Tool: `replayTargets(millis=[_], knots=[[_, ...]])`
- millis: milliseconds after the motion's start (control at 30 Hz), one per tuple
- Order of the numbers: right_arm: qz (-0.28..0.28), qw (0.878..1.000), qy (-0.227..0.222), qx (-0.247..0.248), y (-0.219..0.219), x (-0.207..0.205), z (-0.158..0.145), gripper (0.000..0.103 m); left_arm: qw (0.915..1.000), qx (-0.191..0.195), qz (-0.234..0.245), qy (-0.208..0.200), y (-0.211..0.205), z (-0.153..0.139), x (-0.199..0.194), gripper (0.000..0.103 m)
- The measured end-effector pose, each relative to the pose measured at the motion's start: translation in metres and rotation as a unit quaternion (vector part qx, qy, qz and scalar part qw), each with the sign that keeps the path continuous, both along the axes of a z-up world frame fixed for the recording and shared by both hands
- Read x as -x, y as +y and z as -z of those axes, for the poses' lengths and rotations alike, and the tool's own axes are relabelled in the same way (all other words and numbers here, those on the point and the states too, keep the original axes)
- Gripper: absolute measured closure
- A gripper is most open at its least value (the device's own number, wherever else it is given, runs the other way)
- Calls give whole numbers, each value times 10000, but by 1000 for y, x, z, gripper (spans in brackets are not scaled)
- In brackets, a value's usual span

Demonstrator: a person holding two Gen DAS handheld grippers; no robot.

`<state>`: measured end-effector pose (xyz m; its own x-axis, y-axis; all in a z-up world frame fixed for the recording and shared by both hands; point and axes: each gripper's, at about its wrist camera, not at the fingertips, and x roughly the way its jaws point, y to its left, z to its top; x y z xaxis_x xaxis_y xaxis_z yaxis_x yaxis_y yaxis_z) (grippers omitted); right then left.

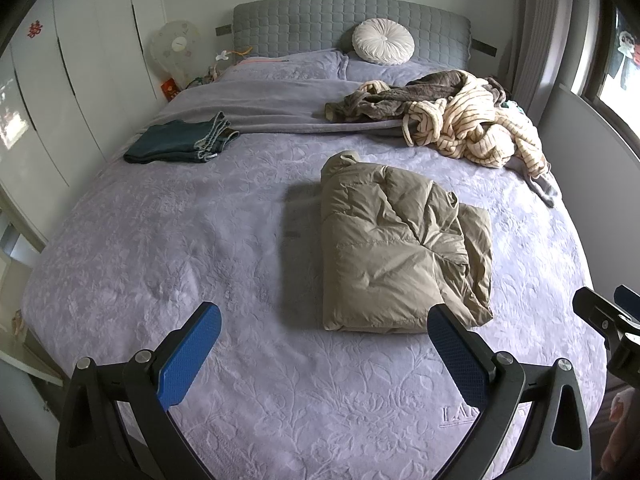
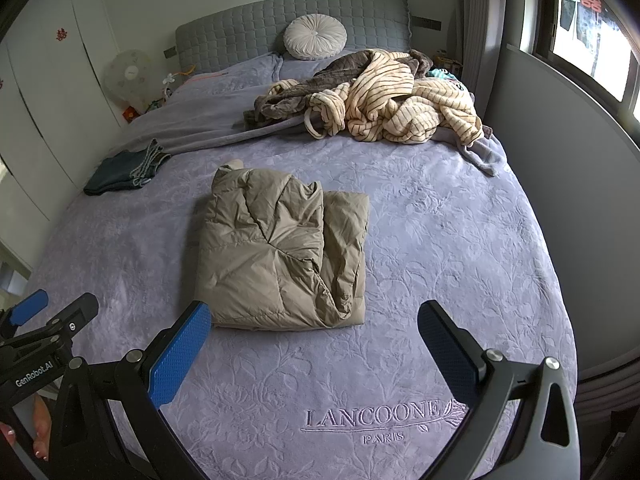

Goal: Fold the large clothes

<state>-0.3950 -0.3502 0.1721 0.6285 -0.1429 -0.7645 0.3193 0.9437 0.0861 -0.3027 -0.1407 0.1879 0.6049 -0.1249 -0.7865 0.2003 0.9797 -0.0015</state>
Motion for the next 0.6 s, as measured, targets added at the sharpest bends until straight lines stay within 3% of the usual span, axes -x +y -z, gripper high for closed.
replayTargets(millis=[600], knots=[[12,10000,6,2,2,0,-2,0,10000,50,19,-63,2,-1,1,0]])
